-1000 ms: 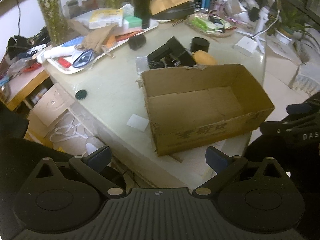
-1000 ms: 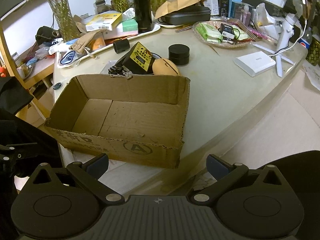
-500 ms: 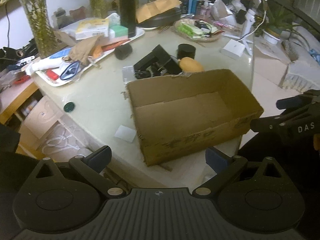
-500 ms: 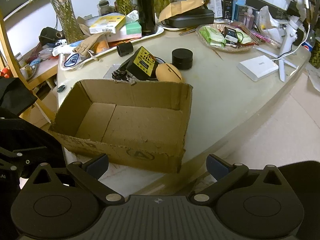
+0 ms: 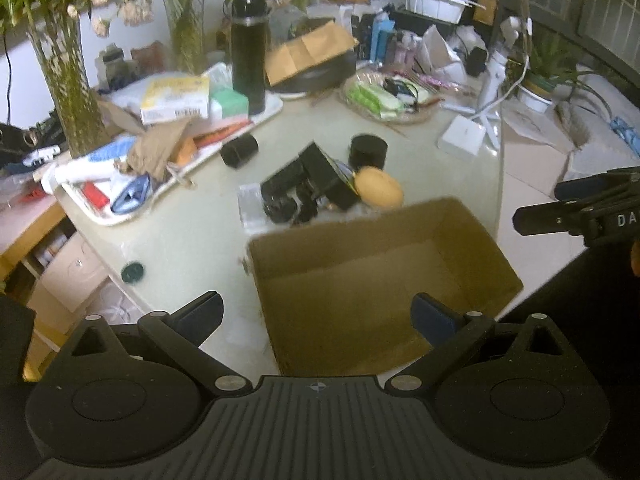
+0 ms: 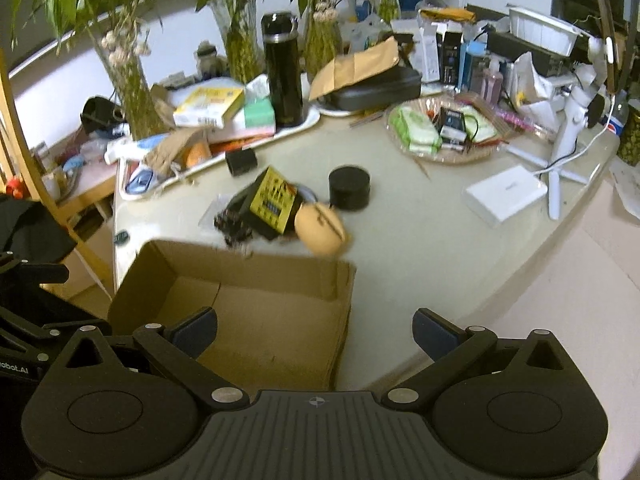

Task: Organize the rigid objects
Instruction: 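Move the right tool toward the yellow egg-shaped toy beside the box, then close the right tool around the yellow egg-shaped toy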

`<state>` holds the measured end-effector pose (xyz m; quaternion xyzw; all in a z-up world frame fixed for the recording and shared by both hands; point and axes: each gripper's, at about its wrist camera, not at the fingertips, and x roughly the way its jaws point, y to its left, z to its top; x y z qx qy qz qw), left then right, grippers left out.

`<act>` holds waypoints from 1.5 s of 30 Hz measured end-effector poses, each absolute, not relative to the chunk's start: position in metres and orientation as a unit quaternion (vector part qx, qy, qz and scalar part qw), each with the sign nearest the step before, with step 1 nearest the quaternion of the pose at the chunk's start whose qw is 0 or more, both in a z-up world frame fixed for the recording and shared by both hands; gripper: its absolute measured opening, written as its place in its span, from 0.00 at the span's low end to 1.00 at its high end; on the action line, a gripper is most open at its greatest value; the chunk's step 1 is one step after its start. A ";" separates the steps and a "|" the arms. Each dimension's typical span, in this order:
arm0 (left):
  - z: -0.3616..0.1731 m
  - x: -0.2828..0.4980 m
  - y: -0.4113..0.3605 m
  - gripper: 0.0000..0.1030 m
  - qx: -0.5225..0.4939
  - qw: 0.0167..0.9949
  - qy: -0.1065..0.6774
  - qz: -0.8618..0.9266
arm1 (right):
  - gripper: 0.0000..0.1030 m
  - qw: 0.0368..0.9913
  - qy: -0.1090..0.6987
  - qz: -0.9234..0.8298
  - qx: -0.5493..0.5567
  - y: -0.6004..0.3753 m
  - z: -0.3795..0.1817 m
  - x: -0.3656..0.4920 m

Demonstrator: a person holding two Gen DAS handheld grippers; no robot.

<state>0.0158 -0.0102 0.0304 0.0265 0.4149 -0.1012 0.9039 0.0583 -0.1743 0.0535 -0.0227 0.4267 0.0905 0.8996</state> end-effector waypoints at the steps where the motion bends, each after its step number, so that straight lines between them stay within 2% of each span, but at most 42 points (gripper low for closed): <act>1: 0.032 0.018 -0.011 1.00 0.028 0.904 0.414 -0.099 | 1.00 0.900 0.425 0.092 -0.020 -0.176 0.056 0.061; 7: 0.036 0.020 -0.011 1.00 0.037 0.920 0.380 -0.093 | 1.00 0.904 0.413 0.104 -0.015 -0.180 0.062 0.074; 18: 0.029 0.034 -0.005 1.00 0.048 0.916 0.390 -0.086 | 1.00 0.914 0.386 0.101 -0.071 -0.178 0.045 0.093; 28: 0.022 0.045 0.004 1.00 0.030 0.906 0.407 -0.110 | 1.00 0.895 0.425 0.130 -0.044 -0.179 0.020 0.119; 38: 0.018 0.058 0.006 1.00 0.004 0.908 0.397 -0.134 | 0.99 0.897 0.409 0.155 -0.064 -0.179 0.021 0.146; 45: 0.015 0.062 0.005 1.00 0.031 0.915 0.381 -0.132 | 0.99 0.900 0.394 0.165 -0.082 -0.182 0.019 0.167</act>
